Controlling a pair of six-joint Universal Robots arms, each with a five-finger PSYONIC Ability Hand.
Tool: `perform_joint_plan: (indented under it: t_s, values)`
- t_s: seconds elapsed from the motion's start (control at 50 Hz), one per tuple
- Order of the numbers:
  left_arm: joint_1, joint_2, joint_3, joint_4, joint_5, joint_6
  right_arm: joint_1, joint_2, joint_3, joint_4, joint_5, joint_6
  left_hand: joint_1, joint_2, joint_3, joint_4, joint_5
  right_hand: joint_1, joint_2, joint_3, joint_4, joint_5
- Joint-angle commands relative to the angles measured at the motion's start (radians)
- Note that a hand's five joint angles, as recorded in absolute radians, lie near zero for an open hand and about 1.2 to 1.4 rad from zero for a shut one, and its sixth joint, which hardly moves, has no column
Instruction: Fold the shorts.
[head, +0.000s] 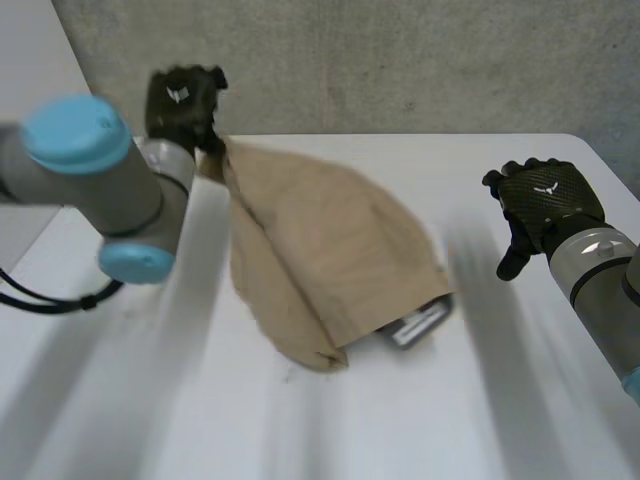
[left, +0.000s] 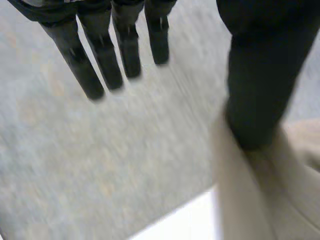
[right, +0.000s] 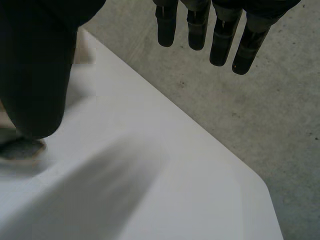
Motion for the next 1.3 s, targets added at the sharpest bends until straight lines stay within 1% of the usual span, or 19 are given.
perform_joint_plan:
  t_s: [0.02,0.14,0.3,0.36,0.46,0.52,0.54,0.56,0.58,0.6,0.62,0.68,0.98,1.1,1.18,1.2,1.22,1.24,1.3]
  values:
    - [0.04,-0.057,-0.08,0.068,0.034,0.156,0.001,-0.021,0.001,0.001,0.0,-0.005,-0.094,-0.197,-0.208,-0.204,-0.169,0.009,-0.039,-0.031,-0.05,-0.046]
    - [0.045,0.104,-0.219,0.068,0.039,0.191,0.007,-0.068,0.021,0.02,-0.023,-0.062,-0.161,-0.265,-0.275,-0.272,-0.236,0.009,-0.039,-0.031,-0.05,-0.046]
    - [0.005,0.322,-0.477,0.018,0.042,0.191,0.067,-0.119,0.087,0.141,-0.253,-0.253,-0.153,-0.256,-0.267,-0.263,-0.227,0.009,-0.039,-0.031,-0.05,-0.046]
    - [-0.043,0.379,-0.581,-0.005,0.042,0.188,0.084,-0.107,0.102,0.13,-0.313,-0.264,-0.153,-0.256,-0.267,-0.263,-0.227,0.009,-0.039,-0.031,-0.05,-0.046]
    - [-0.107,0.425,-0.712,-0.01,0.043,0.187,0.095,0.008,0.102,0.018,-0.322,-0.26,-0.161,-0.265,-0.275,-0.272,-0.236,0.031,-0.017,-0.009,-0.028,-0.024]
    - [-0.125,0.434,-0.762,-0.01,0.043,0.187,0.119,0.097,0.085,-0.091,-0.321,-0.261,-0.164,-0.268,-0.278,-0.275,-0.239,0.268,0.22,0.228,0.209,0.213]
    - [-0.127,0.435,-0.77,-0.01,0.043,0.187,0.122,0.135,0.07,-0.149,-0.319,-0.26,-0.164,-0.268,-0.278,-0.275,-0.239,0.505,0.456,0.464,0.445,0.449]
    - [-0.132,0.435,-0.781,-0.01,0.042,0.187,0.122,0.136,0.07,-0.149,-0.319,-0.26,-0.167,-0.271,-0.281,-0.278,-0.242,0.507,0.458,0.467,0.447,0.452]
    - [-0.132,0.435,-0.784,-0.01,0.042,0.187,0.125,0.155,0.061,-0.18,-0.318,-0.26,-0.173,-0.277,-0.287,-0.284,-0.248,0.681,0.633,0.641,0.622,0.626]
    - [-0.132,0.435,-0.786,-0.01,0.04,0.187,0.127,0.194,0.041,-0.235,-0.313,-0.264,-0.182,-0.285,-0.296,-0.292,-0.257,1.061,1.012,1.021,1.001,1.006]
    - [-0.132,0.435,-0.786,-0.01,0.039,0.187,0.128,0.224,0.02,-0.276,-0.305,-0.267,-0.185,-0.288,-0.299,-0.295,-0.26,1.229,1.181,1.189,1.17,1.174]
    - [-0.129,0.437,-0.784,-0.01,0.036,0.187,0.127,0.263,-0.019,-0.312,-0.308,-0.27,-0.185,-0.289,-0.299,-0.295,-0.26,1.231,1.182,1.191,1.171,1.176]
    - [-0.083,0.526,-0.792,-0.022,0.039,0.182,0.115,0.508,-0.499,-0.306,-0.284,-0.276,-0.185,-0.289,-0.299,-0.295,-0.26,1.231,1.182,1.191,1.171,1.176]
    - [-0.105,0.531,-0.793,-0.027,0.04,0.156,0.076,0.666,-0.776,-0.419,0.007,-0.289,-0.185,-0.289,-0.299,-0.295,-0.26,1.231,1.182,1.191,1.171,1.176]
    - [-0.119,0.518,-0.784,-0.027,0.04,0.131,0.041,0.726,-0.872,-0.401,0.095,-0.318,-0.185,-0.289,-0.299,-0.295,-0.26,1.231,1.182,1.191,1.171,1.176]
    - [-0.119,0.515,-0.783,-0.027,0.04,0.128,0.036,0.732,-0.879,-0.386,0.1,-0.327,-0.185,-0.289,-0.299,-0.295,-0.26,1.061,1.012,1.02,1.001,1.005]
    - [-0.121,0.512,-0.781,-0.027,0.04,0.127,0.035,0.737,-0.886,-0.367,0.104,-0.338,-0.182,-0.286,-0.296,-0.292,-0.257,0.748,0.699,0.708,0.688,0.693]
    - [-0.124,0.511,-0.781,-0.027,0.042,0.125,0.035,0.74,-0.89,-0.326,0.112,-0.361,-0.182,-0.286,-0.296,-0.292,-0.257,0.009,-0.039,-0.031,-0.05,-0.046]
    - [-0.139,0.495,-0.773,-0.025,0.042,0.124,0.035,0.733,-0.881,-0.261,0.136,-0.391,-0.179,-0.283,-0.293,-0.29,-0.254,0.009,-0.039,-0.031,-0.05,-0.046]
